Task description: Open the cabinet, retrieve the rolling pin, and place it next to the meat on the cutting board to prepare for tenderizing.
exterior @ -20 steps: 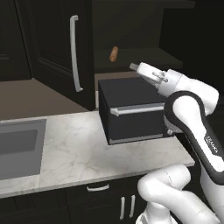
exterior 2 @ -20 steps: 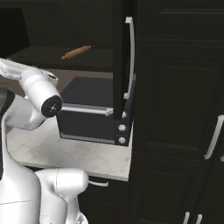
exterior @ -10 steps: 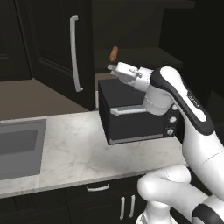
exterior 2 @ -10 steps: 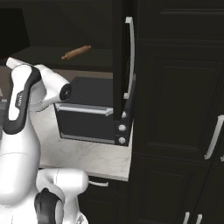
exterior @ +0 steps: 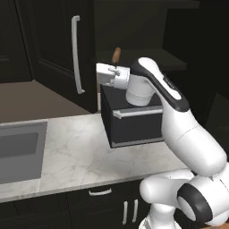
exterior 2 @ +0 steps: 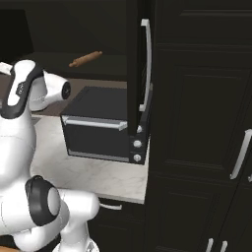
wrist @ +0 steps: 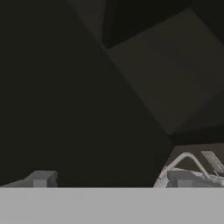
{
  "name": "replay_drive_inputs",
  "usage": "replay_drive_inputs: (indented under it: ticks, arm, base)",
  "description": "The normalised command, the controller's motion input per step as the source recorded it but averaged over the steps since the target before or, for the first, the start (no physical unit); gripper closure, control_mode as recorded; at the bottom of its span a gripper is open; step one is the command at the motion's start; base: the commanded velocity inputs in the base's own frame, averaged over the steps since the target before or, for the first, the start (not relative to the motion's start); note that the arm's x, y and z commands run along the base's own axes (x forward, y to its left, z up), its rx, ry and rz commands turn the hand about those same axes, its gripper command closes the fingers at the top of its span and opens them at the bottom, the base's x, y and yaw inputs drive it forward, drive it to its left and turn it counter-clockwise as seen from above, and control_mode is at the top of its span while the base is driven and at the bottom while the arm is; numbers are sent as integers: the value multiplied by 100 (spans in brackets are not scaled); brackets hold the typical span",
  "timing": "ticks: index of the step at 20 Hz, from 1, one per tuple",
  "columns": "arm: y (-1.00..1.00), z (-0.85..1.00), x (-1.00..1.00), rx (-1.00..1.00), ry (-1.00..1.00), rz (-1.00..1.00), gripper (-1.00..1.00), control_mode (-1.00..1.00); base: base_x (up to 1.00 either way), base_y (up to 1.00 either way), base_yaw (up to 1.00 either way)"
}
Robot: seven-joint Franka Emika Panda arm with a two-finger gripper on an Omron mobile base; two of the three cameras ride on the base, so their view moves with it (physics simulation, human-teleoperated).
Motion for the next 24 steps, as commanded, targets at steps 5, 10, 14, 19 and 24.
replay_drive_inputs:
  ticks: [5, 10, 14, 19, 24]
  arm:
    - [93, -5, -2, -11, 0, 14, -100, -100]
    - [100, -9, -26, -17, 0, 12, -100, -100]
    - [100, -10, -22, -17, 0, 10, -100, -100]
    - [91, -9, -3, -13, 0, 8, -100, -100]
    - [12, -11, 1, -1, -1, 3, -100, -100]
  base:
    - [0, 0, 0]
    - [0, 0, 0]
    - [0, 0, 0]
    - [0, 0, 0]
    - [0, 0, 0]
